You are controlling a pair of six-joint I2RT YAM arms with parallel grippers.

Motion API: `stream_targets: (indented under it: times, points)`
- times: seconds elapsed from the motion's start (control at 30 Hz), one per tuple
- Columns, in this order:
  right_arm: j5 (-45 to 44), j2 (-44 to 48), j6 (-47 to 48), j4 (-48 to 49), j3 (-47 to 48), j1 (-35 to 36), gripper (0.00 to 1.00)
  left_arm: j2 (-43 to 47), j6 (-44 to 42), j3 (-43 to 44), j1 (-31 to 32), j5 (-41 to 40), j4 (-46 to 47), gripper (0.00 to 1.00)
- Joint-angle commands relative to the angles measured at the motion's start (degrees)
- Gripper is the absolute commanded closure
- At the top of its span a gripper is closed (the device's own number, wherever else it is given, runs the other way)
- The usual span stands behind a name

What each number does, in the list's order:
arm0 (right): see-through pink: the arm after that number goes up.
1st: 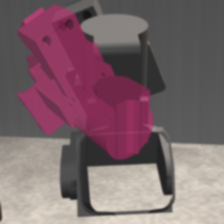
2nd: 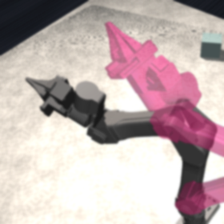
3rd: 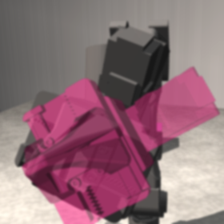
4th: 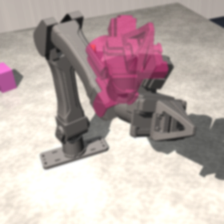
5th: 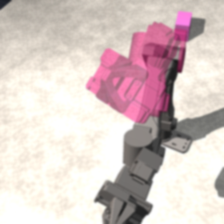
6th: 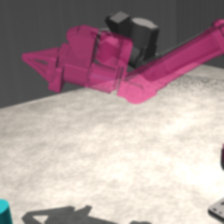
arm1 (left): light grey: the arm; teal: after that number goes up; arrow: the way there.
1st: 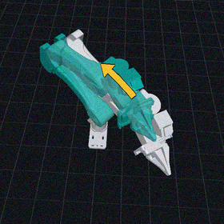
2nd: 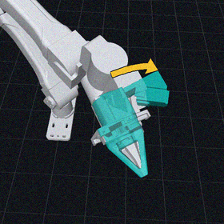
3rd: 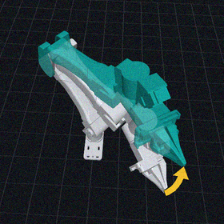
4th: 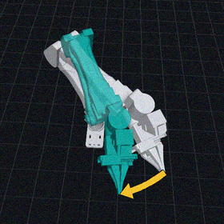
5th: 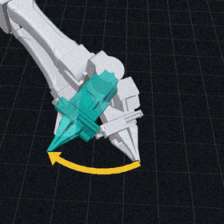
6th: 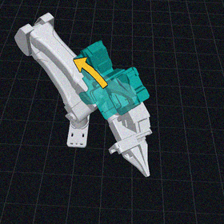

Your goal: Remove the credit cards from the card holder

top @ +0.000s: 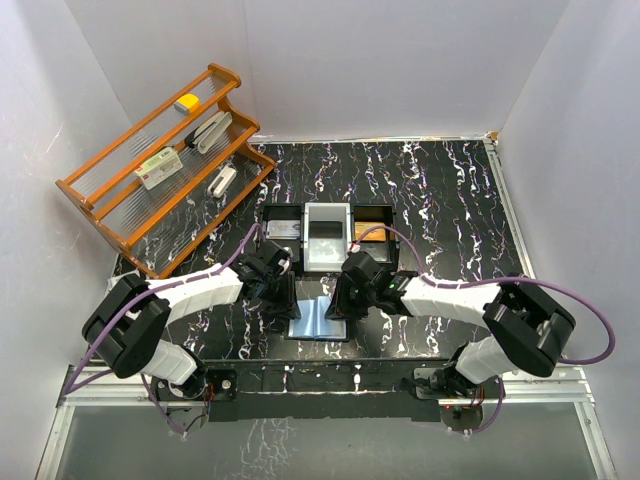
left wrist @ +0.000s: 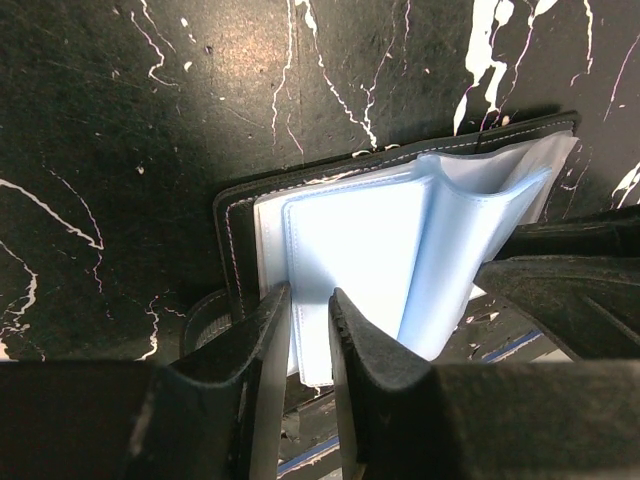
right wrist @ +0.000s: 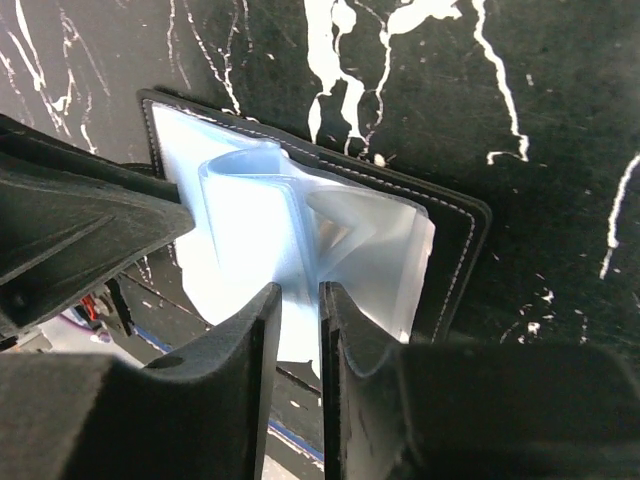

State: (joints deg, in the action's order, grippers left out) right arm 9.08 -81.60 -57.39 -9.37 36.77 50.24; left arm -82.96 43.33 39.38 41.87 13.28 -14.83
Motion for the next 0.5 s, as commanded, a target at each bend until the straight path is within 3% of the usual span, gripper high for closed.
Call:
stream_targets:
  times: [0.0,0.27,0.47]
  points:
    - [-2.3,0.8,1.5,-2.4,4.0,0.2,0.79,-0.3,-0.1,-1.8,1.0,-1.1,-1.9,0.79]
    - [10.6,-1.9,1.8,7.9,5.1,0.2,0.73,0.6,-0.1,-0.8,1.0,-1.7,-2.3,0.80]
    - [12.9,-4.4,1.7,9.5,6.5,0.2,0.72,2.3,0.8,-1.5,1.0,-2.0,-2.0,0.80]
